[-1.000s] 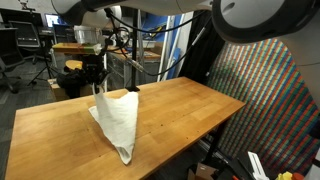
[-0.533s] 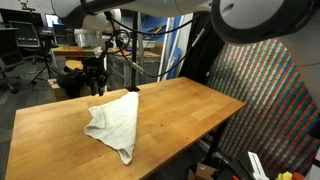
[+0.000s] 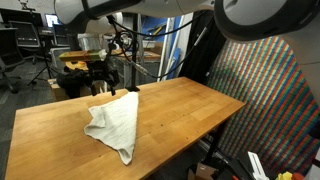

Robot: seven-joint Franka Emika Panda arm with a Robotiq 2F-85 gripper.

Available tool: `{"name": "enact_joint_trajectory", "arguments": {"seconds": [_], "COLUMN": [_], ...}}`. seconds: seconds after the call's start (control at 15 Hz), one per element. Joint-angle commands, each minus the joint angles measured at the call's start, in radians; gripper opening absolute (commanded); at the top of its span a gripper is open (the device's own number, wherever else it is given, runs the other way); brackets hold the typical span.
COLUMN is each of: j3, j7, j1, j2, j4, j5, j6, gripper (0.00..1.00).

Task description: Fold the towel into a triangle twice

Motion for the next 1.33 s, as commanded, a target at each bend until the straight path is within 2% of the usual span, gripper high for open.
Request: {"name": "enact_joint_trajectory", "arguments": {"seconds": [0.0, 0.27, 0.73, 1.07, 1.27], "j3": [-0.008, -0.001, 0.083, 0.111, 0.117], "j7": [-0.028, -0.111, -0.445, -0.695, -0.784], "j1": [-0.002, 0.01, -0.014, -0.025, -0.025], "j2": [-0.153, -0.294, -0.581, -0.672, -0.683], "j4": [-0.239, -0.431, -0.785, -0.957, -1.02], "j5": [-0.045, -0.08, -0.031, 0.032, 0.08], "j6": [-0.029, -0.084, -0.069, -0.008, 0.051], "gripper": [1.0, 1.0, 1.0, 1.0, 1.0]}}
